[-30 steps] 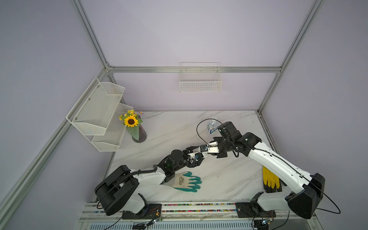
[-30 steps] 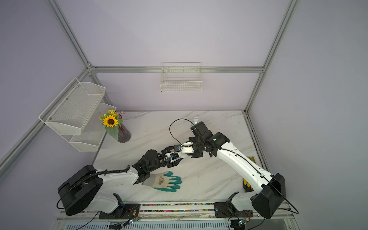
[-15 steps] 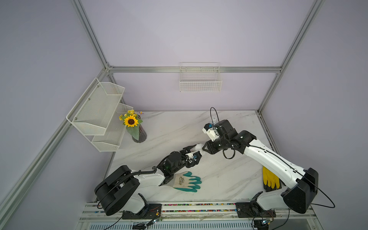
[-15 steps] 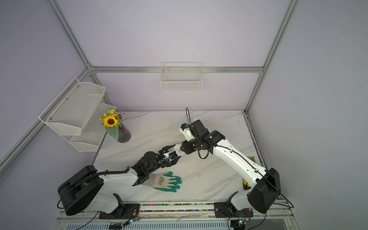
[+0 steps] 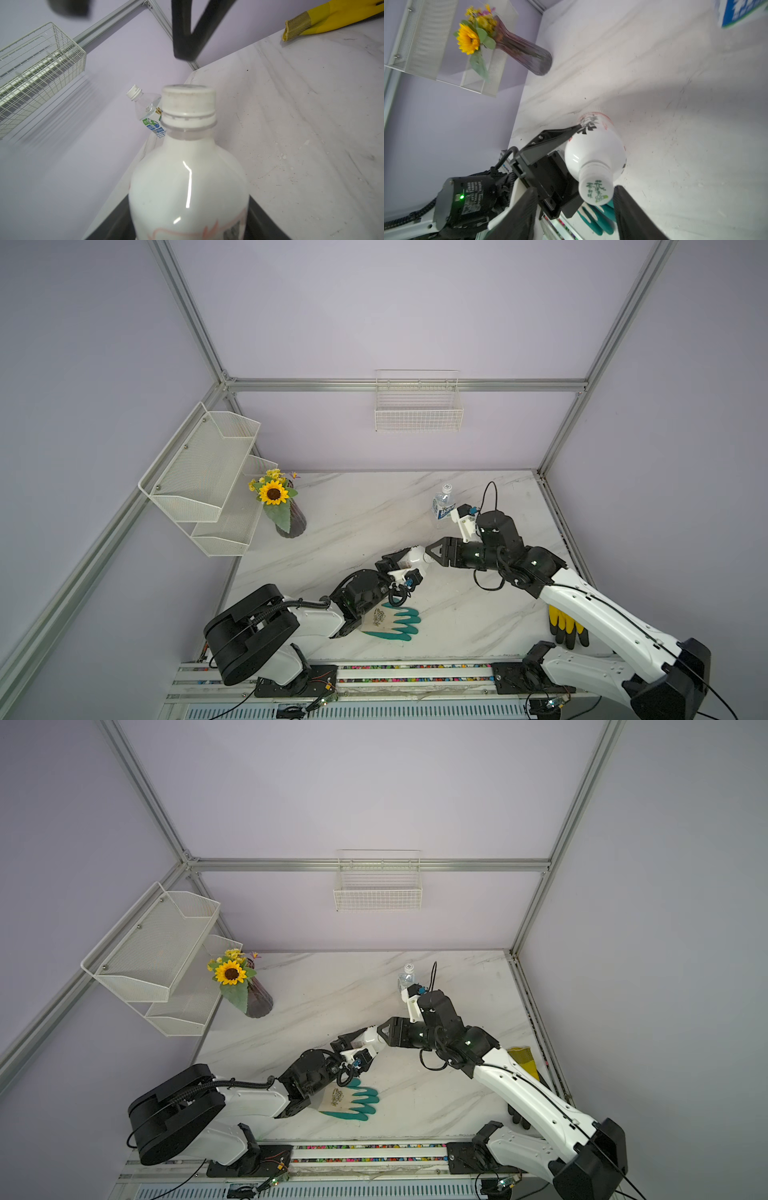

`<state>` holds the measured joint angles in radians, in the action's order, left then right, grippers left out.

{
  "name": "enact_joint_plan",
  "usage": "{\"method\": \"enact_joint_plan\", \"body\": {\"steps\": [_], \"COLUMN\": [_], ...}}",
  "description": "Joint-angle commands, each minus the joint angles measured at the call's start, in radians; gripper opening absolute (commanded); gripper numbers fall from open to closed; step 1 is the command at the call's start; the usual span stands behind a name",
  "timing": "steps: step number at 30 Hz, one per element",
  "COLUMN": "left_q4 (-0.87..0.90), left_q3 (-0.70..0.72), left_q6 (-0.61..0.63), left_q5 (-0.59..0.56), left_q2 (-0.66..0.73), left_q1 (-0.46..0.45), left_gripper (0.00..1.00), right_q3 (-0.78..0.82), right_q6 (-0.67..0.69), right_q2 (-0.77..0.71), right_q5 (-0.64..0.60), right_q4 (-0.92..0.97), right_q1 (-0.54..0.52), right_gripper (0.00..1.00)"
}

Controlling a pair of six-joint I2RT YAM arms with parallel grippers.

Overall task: Screw on the bottle caps
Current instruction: Screw the bottle cap onto the plastic bottle.

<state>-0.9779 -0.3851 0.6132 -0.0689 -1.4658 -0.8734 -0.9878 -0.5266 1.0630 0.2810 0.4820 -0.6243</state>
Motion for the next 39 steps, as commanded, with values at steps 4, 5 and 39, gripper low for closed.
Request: {"method": "enact_joint_plan", "body": {"steps": [4,5,39], "left_q4": [0.024,0.040,0.074], "left_q3": [-0.032,-0.035,-0.048], "left_q6": [-0.045,-0.052,-0.090], "left_q5": [0.092,0.115,0.224], "left_q2": [0.018,0.024,0.029], "left_q1": [0.024,0.031,0.061], "left_gripper": [0.68,0.68,0.68], "right_q3": [-0.001,-0.018,-0.244], "right_q6": [0.885,1.006,1.589], "right_q2": [-0.117,-0.094,0.279], "right_q5": [-0.025,-0.016,0.020], "right_q4": [0.095,0.130,0.360], "right_q1": [-0.004,-0.003,-0.030], "right_gripper": [0.66,0.65,0.22]}}
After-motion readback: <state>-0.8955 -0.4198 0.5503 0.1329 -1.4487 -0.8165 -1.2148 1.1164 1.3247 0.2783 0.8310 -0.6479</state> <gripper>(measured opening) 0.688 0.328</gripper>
